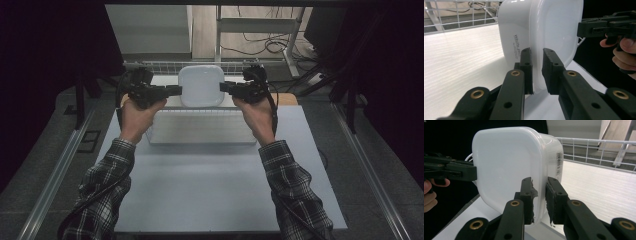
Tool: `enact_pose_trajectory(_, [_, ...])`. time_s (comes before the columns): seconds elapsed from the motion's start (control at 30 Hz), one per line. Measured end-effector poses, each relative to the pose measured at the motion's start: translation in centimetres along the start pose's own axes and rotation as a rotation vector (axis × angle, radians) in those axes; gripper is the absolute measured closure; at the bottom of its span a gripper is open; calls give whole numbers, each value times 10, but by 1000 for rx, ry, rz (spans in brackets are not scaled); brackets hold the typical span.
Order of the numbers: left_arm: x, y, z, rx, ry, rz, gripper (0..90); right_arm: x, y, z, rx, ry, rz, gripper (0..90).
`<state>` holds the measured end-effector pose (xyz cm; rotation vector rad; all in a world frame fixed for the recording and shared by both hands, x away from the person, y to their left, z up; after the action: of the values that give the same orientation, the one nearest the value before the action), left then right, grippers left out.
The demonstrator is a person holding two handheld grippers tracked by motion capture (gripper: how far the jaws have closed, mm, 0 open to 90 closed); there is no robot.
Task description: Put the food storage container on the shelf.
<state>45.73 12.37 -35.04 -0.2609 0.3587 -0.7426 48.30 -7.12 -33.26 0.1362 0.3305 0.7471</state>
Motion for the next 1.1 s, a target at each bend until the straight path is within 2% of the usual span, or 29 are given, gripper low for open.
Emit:
enact_pose_trajectory(0.17, [3,2,2,-10,-12,-3,763,3,-3,0,20,4,9,748])
enact_pose_trajectory(0.2, [4,2,3,-16,-18,-7,716,4,-2,1,26,5,12,728])
enact_pose_trajectory(0.33, [7,3,4,-22,-22,-7,677,5,-1,2,26,5,12,699])
enact_pose_trajectory(0.47, [10,4,6,-31,-24,-10,667,10,-4,4,23,11,-9,674])
enact_pose_trajectory(0.67, [16,8,4,-38,-2,14,680,17,-9,5,28,24,-24,646])
enact_pose_trajectory(0.83, [19,11,5,-68,-3,8,683,21,-12,6,32,37,-28,624])
enact_pose_trajectory(0.93, [22,14,6,-67,3,17,671,24,-13,7,28,41,-31,601])
enact_pose_trajectory(1.1, [27,16,10,-65,5,47,579,29,-15,4,-11,65,-56,573])
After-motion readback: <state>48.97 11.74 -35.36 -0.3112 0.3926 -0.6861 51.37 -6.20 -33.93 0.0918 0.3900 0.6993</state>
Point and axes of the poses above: each handheld gripper's, and its own axes: x roughly forward along the jaws, z roughly out of its top, y roughly to its left, the point moved 8 cm from there along x, roughly forward along the jaws, and after that the axes turned 13 degrees about -y, right-handed, at the moved point
